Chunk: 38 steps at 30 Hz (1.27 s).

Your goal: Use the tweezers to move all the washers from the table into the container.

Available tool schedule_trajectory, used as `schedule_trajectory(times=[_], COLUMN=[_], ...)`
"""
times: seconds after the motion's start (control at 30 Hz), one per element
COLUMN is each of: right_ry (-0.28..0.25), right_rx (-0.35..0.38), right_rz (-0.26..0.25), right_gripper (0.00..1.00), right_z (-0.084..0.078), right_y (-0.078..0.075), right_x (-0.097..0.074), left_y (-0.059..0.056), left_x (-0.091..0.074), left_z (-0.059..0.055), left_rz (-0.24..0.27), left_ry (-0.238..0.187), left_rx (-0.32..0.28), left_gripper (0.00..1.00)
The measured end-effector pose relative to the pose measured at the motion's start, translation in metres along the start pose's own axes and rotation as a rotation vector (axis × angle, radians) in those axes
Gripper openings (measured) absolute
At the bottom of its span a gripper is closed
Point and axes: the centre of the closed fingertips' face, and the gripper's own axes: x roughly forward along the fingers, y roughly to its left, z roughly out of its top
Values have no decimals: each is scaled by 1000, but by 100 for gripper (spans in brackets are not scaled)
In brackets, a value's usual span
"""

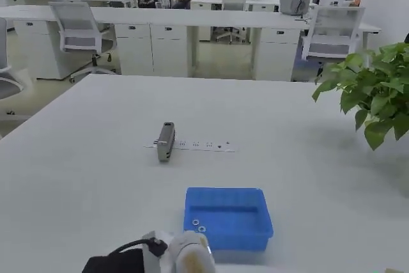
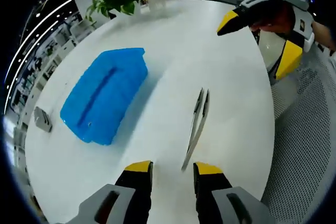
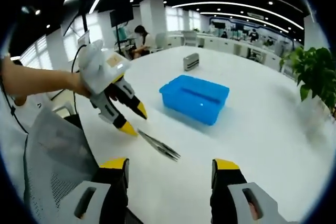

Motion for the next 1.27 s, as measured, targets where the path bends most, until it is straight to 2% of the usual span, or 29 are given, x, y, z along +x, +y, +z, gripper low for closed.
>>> schedule_trajectory(times=[0.03,0.07,0.1,0.13,0.27,0.47,0.6,0.63,0.73,0.77,0.87,1.03,1.27], right_ry=[-14,-37,-57,-60,-103,-142,-151,-155,-150,-145,-141,-132,-101], right_rx=[31,47,63,69,62,58,51,52,46,39,41,47,20], right_rz=[-21,-35,-39,-37,-88,-127,-138,-138,-139,-143,-142,-140,-138], right_gripper=[66,70,73,75,85,99,99,99,99,99,99,99,99], right_z=[1,3,5,6,15,23,25,26,26,26,25,24,22], right_y=[-4,-7,-8,-9,-15,-20,-23,-23,-24,-25,-26,-26,-26], right_x=[-2,-2,-4,-5,-9,-11,-12,-12,-13,-13,-13,-12,-7], left_y=[1,1,5,7,11,13,11,12,17,17,19,19,22], left_x=[-6,-10,-17,-23,-52,-88,-107,-110,-128,-133,-141,-141,-136], left_z=[0,0,0,-1,-8,-26,-38,-40,-46,-48,-55,-62,-61], left_rz=[7,10,35,52,113,222,267,282,348,355,386,411,418], left_ry=[-33,-54,-84,-103,-207,-304,-340,-352,-392,-402,-408,-396,-377], left_rx=[-54,-80,-120,-151,-310,-480,-551,-563,-601,-610,-633,-646,-625], left_gripper=[32,34,37,42,63,85,96,99,99,99,99,99,99])
